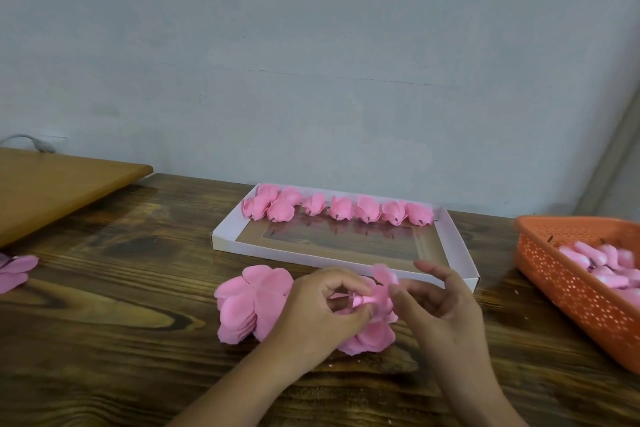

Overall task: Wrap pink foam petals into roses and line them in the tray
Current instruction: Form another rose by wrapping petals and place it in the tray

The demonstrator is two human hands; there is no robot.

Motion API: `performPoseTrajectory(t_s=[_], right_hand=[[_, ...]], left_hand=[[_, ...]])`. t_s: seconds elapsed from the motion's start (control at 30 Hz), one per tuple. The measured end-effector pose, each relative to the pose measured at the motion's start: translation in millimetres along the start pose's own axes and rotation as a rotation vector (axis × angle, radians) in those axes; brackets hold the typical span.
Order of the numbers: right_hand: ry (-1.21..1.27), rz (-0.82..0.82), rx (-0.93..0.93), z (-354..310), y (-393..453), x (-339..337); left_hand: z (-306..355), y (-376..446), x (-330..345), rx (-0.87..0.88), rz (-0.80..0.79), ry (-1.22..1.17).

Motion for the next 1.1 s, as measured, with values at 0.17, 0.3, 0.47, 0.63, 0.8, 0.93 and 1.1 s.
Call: performPoseTrajectory(t_s=[0.17, 0.3, 0.47, 0.63, 0.8, 0.93, 1.1], right_hand=[[-0.009, -0.066, -0.078, 8.5, 0.3, -1.6], [-0.066, -0.080, -0.131, 14.8, 2.2, -2.2], [-0.050, -0.110, -0.176, 16.3, 3.2, -1.7], [-0.043, -0.130, -0.180, 17.3, 2.9, -2.1], [0.014, -0.090, -0.152, 15.5, 1.3, -2.1], [0.133, 0.075, 0.021, 9.7, 1.4, -5.6], [0.128, -0.115, 0.345, 1.5, 7.2, -13.5]], left_hand=[[0.1, 1.8, -0.1, -0.004, -0.012, -0.008], [2.0, 1.2, 1.1, -0.010, -0.036, -0.063], [0.4, 0.6, 1.3, -0.053, -0.034, -0.172], [2.4, 0.9, 0.4, -0.015, -0.010, -0.093], [3.1, 1.0, 0.3, 0.030, 0.009, -0.090], [4.8, 0.4, -0.7, 0.067, 0.046, -0.078], [6.6, -2.5, 0.7, 0.132, 0.026, -0.003]])
Point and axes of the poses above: each hand's wrist, its own y-axis towards the middle knuckle, its own x-axis out of the palm, z = x × y, the point moved 1 cm from there along y, towards the middle knuckle, and after that the axes turned 5 degrees about -z, right-handed, at the moved point
